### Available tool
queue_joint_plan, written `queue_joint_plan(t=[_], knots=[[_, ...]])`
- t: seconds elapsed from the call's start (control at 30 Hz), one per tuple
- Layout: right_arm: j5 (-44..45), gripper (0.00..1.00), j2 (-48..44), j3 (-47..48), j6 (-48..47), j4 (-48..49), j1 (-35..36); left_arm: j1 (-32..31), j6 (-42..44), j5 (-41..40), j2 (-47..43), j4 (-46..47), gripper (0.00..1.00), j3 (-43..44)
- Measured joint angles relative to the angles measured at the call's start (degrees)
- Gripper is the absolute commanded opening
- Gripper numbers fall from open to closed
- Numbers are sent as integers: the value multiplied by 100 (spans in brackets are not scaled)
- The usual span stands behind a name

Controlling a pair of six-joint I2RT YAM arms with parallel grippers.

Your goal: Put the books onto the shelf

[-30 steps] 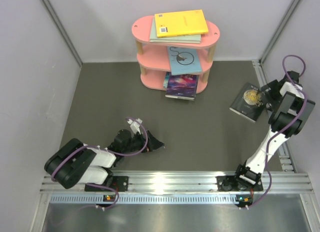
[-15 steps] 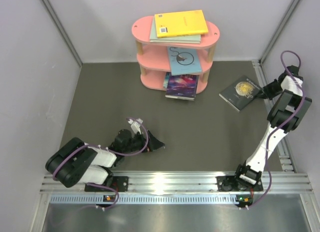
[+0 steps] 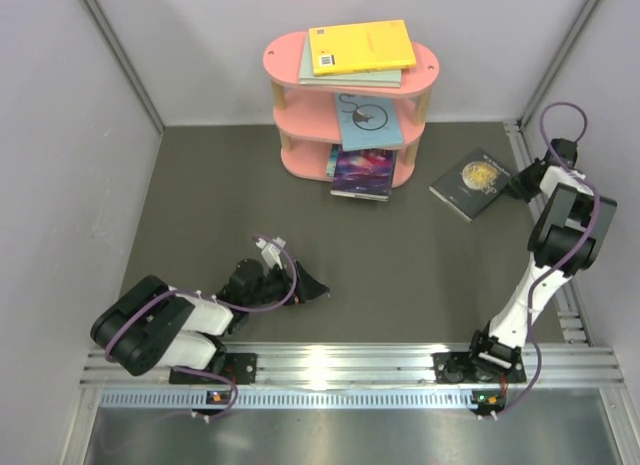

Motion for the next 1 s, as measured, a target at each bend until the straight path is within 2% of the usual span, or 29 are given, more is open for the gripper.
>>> queue_joint_plan(t=[0.2, 0.43, 0.57, 0.67, 0.83, 1.0], knots=[[234, 0, -785, -726, 92, 203, 503, -4, 0, -7, 0, 2, 94, 0], [262, 0, -1738, -511, 162, 247, 522, -4, 0, 35, 177, 208, 94, 0], [321, 0, -1862, -328, 291, 511, 520, -4, -2, 74, 280, 345, 94, 0], [299, 0, -997, 570, 483, 691, 522, -4, 0, 85, 304, 380, 94, 0], [190, 0, 1311, 2968, 675, 728, 564, -4, -4, 83, 308, 389, 94, 0], [146, 0, 2675, 4113, 970, 485, 660, -4, -7, 81, 317, 396, 93, 0]])
